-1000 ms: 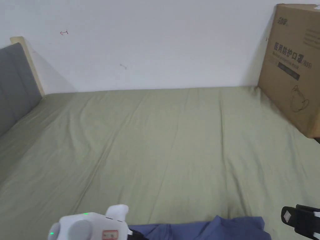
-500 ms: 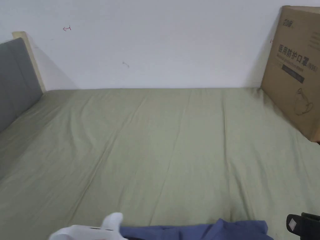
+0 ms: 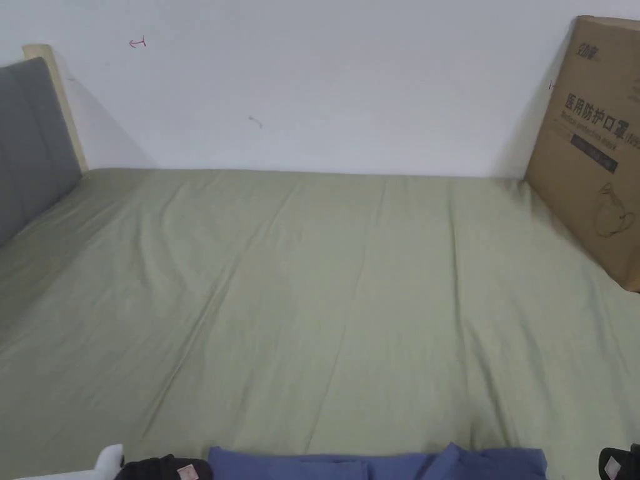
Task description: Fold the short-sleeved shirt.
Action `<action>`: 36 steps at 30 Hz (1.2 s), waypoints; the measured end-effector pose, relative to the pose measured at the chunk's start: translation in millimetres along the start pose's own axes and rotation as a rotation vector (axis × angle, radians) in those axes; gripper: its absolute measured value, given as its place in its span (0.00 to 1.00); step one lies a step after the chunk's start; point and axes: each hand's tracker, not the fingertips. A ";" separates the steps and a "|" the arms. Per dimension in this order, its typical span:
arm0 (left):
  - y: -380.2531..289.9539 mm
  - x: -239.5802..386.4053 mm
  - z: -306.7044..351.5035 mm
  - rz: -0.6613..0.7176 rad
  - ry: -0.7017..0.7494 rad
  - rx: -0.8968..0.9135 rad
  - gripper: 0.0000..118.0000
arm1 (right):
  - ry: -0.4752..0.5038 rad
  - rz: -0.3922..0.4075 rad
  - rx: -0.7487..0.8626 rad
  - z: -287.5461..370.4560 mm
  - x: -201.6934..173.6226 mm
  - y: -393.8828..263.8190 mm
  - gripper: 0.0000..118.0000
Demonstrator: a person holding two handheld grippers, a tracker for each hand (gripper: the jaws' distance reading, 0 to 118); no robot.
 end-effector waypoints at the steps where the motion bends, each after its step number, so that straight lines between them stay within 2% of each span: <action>1: -2.2 4.2 -12.6 -0.009 -0.057 -0.013 1.00 | -0.006 0.005 -0.001 0.8 -0.2 0.3 0.01; 2: 15.6 -28.1 -15.5 0.008 -0.113 -0.042 1.00 | -0.010 0.010 -0.003 1.6 -0.4 0.8 0.01; 4: 16.4 -37.4 -39.3 0.040 -0.163 -0.103 1.00 | -0.017 0.015 -0.007 2.4 -1.8 1.6 0.01; 7: 8.2 -31.2 -51.6 -0.001 -0.193 -0.077 0.99 | -0.016 0.013 -0.011 2.5 -3.0 2.5 0.01; 8: 9.1 -34.0 -48.4 0.020 -0.214 -0.064 0.92 | -0.013 0.012 -0.012 2.2 -3.7 2.6 0.01; 9: 10.5 -36.7 -44.6 0.042 -0.209 -0.054 0.65 | -0.011 0.014 -0.014 1.7 -4.7 2.6 0.01; 10: 14.1 -44.8 -36.8 0.067 -0.156 -0.038 0.23 | -0.010 0.017 -0.016 1.1 -5.8 2.5 0.01; 11: 15.2 -52.9 -33.9 0.070 0.007 -0.030 0.08 | -0.008 0.023 -0.018 -0.1 -8.4 2.3 0.01; 12: 13.5 -59.3 -35.6 0.047 0.170 -0.052 0.09 | -0.006 0.027 -0.021 -1.6 -10.0 2.2 0.01; 14: 12.1 -43.9 -33.4 0.045 0.001 -0.036 0.09 | 0.000 0.032 -0.028 -4.9 -12.4 2.5 0.01; 15: 10.4 -37.0 -35.4 -0.033 0.119 -0.049 0.09 | 0.005 0.032 -0.031 -6.5 -13.5 2.6 0.01; 17: 6.9 -20.5 -32.3 -0.079 0.187 -0.041 0.09 | 0.023 0.032 -0.032 -8.0 -16.0 3.3 0.01; 20: -3.2 30.8 -13.8 -0.249 0.310 -0.008 0.09 | 0.053 0.042 -0.024 -9.2 -20.7 5.3 0.01; 24: -5.3 83.8 23.1 -0.362 0.668 0.164 0.09 | 0.098 0.042 -0.029 -13.5 -21.9 5.8 0.01; 25: -8.4 99.2 30.9 -0.412 0.870 0.227 0.09 | 0.115 0.034 -0.034 -14.7 -21.6 5.1 0.01; 26: -14.2 113.1 27.2 -0.484 0.930 0.246 0.09 | 0.134 0.030 -0.040 -16.1 -21.1 4.4 0.01; 28: -23.6 135.0 21.0 -0.539 0.874 0.247 0.09 | 0.147 0.032 -0.039 -19.3 -18.2 3.2 0.01; 33: -33.0 163.4 -42.7 -0.431 0.624 0.125 0.09 | 0.171 0.032 -0.025 -13.2 -8.8 2.1 0.01; 36: -35.7 163.1 -101.7 -0.394 0.543 0.003 0.09 | 0.171 0.017 -0.007 0.4 0.3 1.9 0.01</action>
